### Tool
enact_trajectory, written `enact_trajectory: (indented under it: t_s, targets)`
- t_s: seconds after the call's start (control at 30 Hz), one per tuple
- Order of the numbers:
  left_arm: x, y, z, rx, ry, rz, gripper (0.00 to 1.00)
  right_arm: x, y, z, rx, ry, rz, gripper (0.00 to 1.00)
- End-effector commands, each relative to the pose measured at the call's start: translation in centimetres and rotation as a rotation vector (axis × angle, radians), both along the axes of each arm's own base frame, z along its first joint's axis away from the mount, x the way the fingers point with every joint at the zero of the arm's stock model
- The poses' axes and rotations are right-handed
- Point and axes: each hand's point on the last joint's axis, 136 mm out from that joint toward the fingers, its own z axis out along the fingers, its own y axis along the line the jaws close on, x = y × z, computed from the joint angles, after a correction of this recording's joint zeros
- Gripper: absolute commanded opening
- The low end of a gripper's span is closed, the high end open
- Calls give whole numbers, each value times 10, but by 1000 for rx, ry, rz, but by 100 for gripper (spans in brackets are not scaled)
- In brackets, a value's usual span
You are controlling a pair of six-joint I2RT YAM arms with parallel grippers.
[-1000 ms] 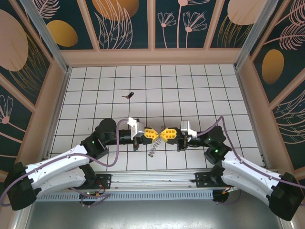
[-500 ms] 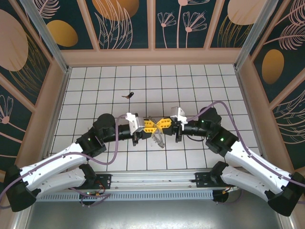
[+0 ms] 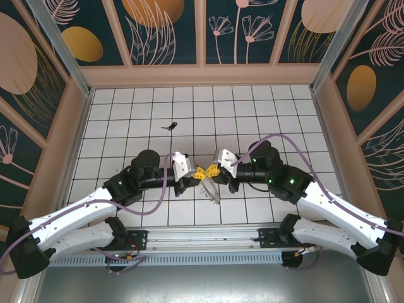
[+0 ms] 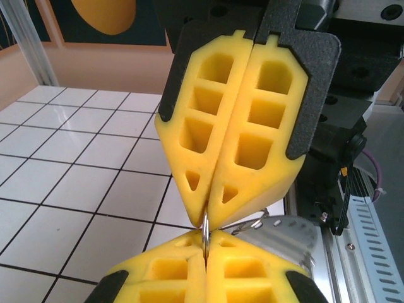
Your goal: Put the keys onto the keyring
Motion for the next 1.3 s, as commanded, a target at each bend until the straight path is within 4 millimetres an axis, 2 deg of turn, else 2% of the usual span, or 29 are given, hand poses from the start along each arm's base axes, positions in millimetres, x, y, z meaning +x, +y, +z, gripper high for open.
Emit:
enact_trajectory:
  t_s: [0.0, 0.03, 0.1, 0.2, 0.4, 0.57, 0.7, 1.27]
  targets:
    - [-15, -3, 33, -128, -68, -65, 0, -20, 2, 29, 140, -79, 85, 22]
    - [-18, -2, 38, -151, -71, -75, 0, -25, -1, 34, 179, -92, 92, 33]
    - [-26, 0, 46, -187, -70, -105, 0, -30, -7, 34, 226, -101, 93, 46]
    - [-38, 4, 61, -247, -65, -154, 0, -35, -12, 34, 271, -105, 97, 48]
    - [-50, 9, 77, -320, -74, -204, 0, -43, -11, 37, 331, -110, 141, 41]
    - [-51, 9, 75, -322, -61, -211, 0, -48, -12, 44, 381, -128, 167, 33]
    - [-51, 8, 74, -325, -58, -217, 0, -49, -12, 44, 403, -131, 173, 22]
    - [-50, 2, 62, -283, -36, -233, 0, -49, -9, 46, 444, -135, 192, 18]
